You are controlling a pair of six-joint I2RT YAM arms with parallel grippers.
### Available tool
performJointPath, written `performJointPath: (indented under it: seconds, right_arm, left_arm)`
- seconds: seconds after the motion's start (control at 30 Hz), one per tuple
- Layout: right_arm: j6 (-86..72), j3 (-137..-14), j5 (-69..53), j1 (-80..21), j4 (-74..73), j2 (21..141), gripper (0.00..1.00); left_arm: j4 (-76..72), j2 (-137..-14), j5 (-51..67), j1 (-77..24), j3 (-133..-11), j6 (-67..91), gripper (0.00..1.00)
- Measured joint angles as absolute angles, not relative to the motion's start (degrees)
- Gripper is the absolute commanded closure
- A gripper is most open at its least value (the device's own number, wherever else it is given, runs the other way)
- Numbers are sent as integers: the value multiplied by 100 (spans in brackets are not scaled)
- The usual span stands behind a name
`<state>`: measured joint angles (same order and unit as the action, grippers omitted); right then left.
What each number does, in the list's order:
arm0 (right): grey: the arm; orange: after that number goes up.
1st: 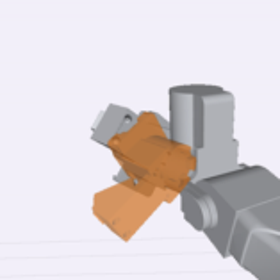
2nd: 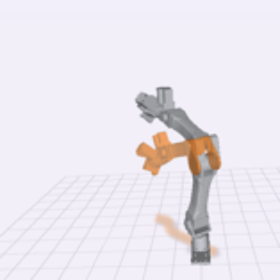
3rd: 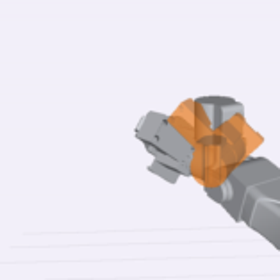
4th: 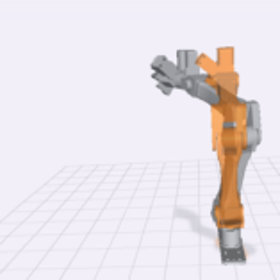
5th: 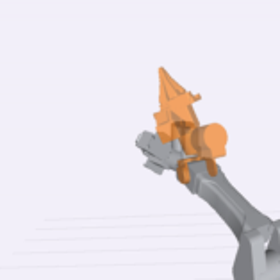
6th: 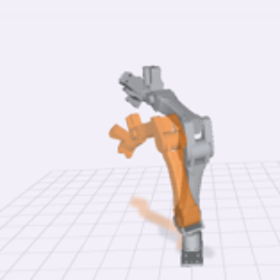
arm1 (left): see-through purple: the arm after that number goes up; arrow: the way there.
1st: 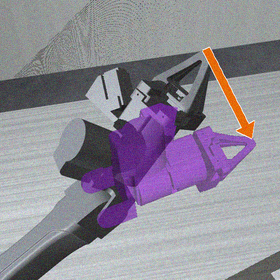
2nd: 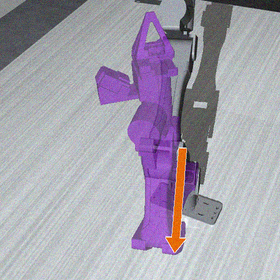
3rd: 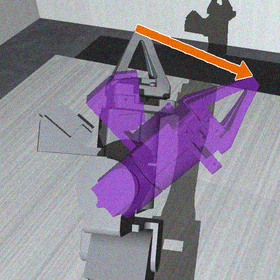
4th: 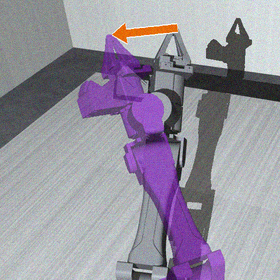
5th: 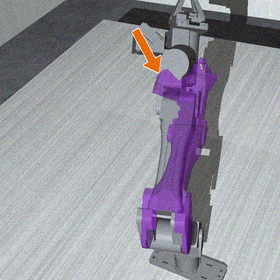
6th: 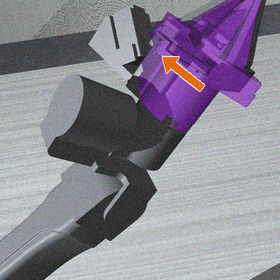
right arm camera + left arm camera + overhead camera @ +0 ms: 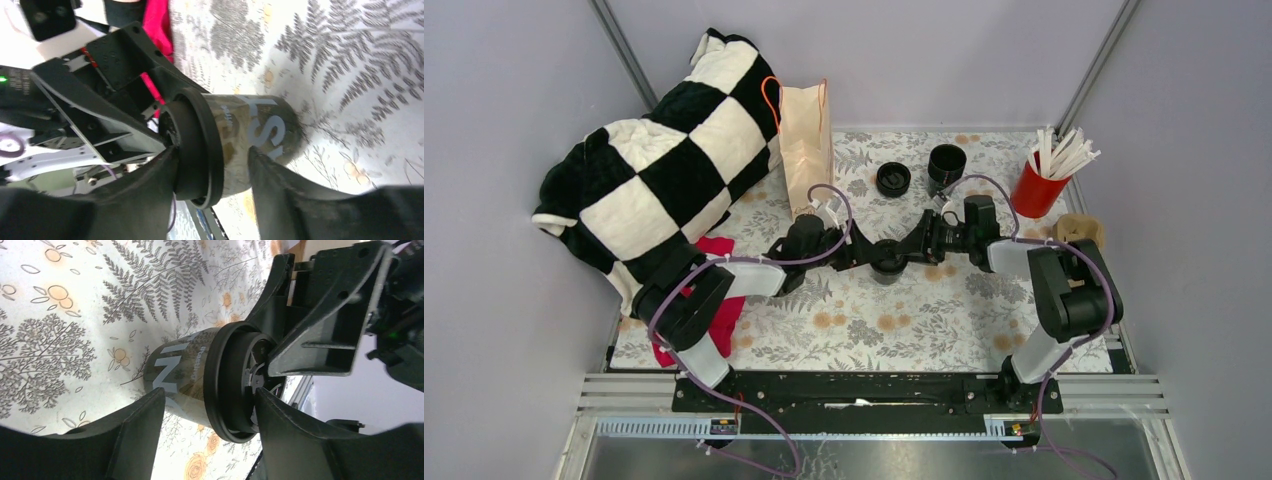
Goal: Pack the takeout coffee
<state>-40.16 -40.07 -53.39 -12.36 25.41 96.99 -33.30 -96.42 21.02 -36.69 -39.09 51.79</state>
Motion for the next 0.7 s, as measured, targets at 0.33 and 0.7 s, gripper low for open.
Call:
performJointPath:
  seconds: [0.33, 0.7]
  right_arm:
    - [-2971, -4453, -4554, -1269, 526, 9148, 16]
    - [-2176, -5037, -3612, -1374, -941, 8591, 11]
  left_arm:
    - [-1520, -9397, 2080, -3647, -4589, 4718, 4]
    - [1, -9323, 2228, -3636, -5275, 4298, 1]
